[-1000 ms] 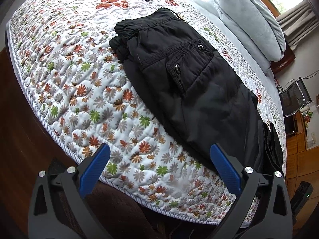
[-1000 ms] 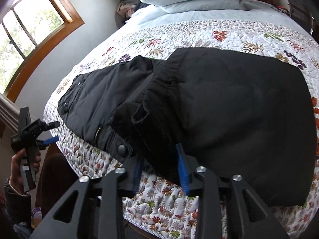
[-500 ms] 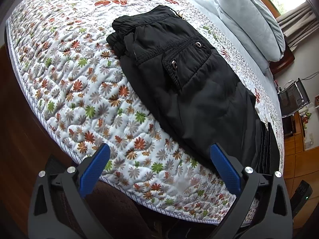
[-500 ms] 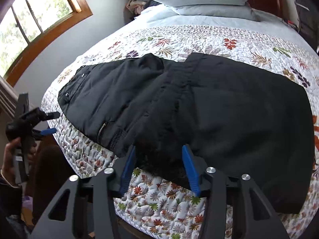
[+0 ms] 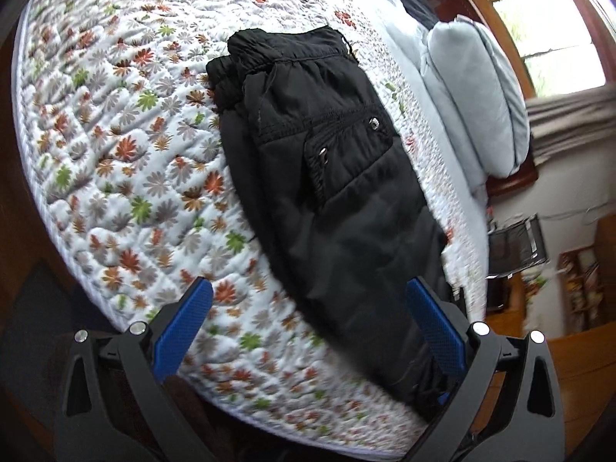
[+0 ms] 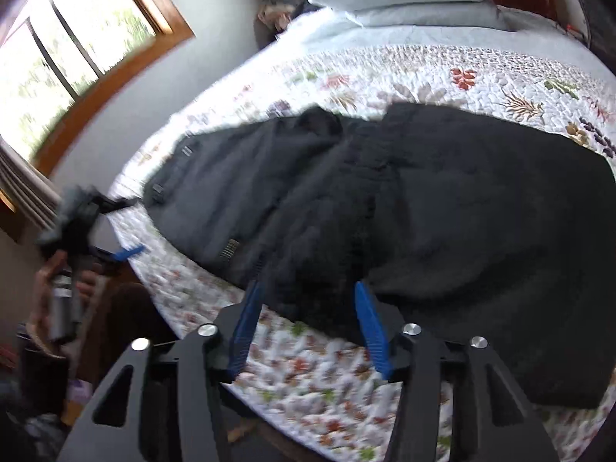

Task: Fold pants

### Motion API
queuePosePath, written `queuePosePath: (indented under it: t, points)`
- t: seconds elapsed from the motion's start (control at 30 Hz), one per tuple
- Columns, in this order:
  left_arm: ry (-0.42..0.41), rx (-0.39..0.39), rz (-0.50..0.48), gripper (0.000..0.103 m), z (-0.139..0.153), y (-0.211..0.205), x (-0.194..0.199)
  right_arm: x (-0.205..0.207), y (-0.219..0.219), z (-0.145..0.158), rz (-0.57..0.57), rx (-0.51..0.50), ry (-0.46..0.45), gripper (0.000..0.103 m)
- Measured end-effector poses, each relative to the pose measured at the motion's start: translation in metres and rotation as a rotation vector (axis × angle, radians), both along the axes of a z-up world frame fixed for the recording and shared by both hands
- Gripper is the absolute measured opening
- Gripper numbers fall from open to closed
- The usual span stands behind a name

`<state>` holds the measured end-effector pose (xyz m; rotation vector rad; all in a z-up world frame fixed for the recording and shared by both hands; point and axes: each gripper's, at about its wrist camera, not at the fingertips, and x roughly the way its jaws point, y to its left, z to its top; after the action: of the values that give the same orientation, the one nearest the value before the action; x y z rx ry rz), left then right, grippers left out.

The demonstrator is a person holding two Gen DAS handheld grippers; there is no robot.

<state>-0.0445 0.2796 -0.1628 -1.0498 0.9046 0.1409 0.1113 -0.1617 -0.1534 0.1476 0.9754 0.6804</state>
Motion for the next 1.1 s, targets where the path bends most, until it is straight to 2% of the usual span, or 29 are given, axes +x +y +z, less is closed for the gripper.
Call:
queuePosePath:
  t: [0.07, 0.2, 0.3, 0.43, 0.53, 0.77, 0.9, 0.97, 1.0, 1.1]
  points:
    - [-0.047, -0.057, 0.021, 0.100, -0.001, 0.005, 0.001, -0.005, -0.008, 0.011, -0.010, 0.036, -0.016, 0.054]
    - [-0.137, -0.255, 0.106, 0.100, -0.013, 0.014, -0.001, -0.011, -0.028, 0.027, -0.033, 0.096, -0.026, 0.068]
    - [-0.169, -0.348, 0.158, 0.100, -0.025, 0.018, -0.004, -0.014, -0.044, 0.037, -0.062, 0.117, -0.043, 0.070]
    - [-0.197, -0.379, 0.208, 0.100, -0.034, 0.026, -0.004, -0.013, -0.064, 0.041, -0.111, 0.138, -0.040, 0.071]
    - [-0.168, -0.338, 0.231, 0.100, -0.036, 0.032, -0.001, -0.008, -0.084, 0.040, -0.167, 0.148, -0.032, 0.071]
    - [-0.176, -0.351, 0.237, 0.100, -0.044, 0.041, 0.020, 0.012, -0.143, 0.022, -0.345, 0.261, 0.038, 0.073]
    - [-0.164, -0.372, 0.255, 0.100, -0.052, 0.046, 0.025, 0.017, -0.161, 0.017, -0.397, 0.270, 0.046, 0.073]
    - [-0.210, -0.399, 0.258, 0.100, -0.052, 0.046, 0.021, 0.017, -0.163, 0.015, -0.404, 0.273, 0.051, 0.073]
    - [-0.281, -0.441, 0.226, 0.100, -0.052, 0.045, 0.024, 0.017, -0.163, 0.014, -0.404, 0.269, 0.051, 0.073]
    - [-0.271, -0.444, 0.217, 0.100, -0.054, 0.045, 0.027, 0.019, -0.160, 0.012, -0.403, 0.249, 0.055, 0.073]
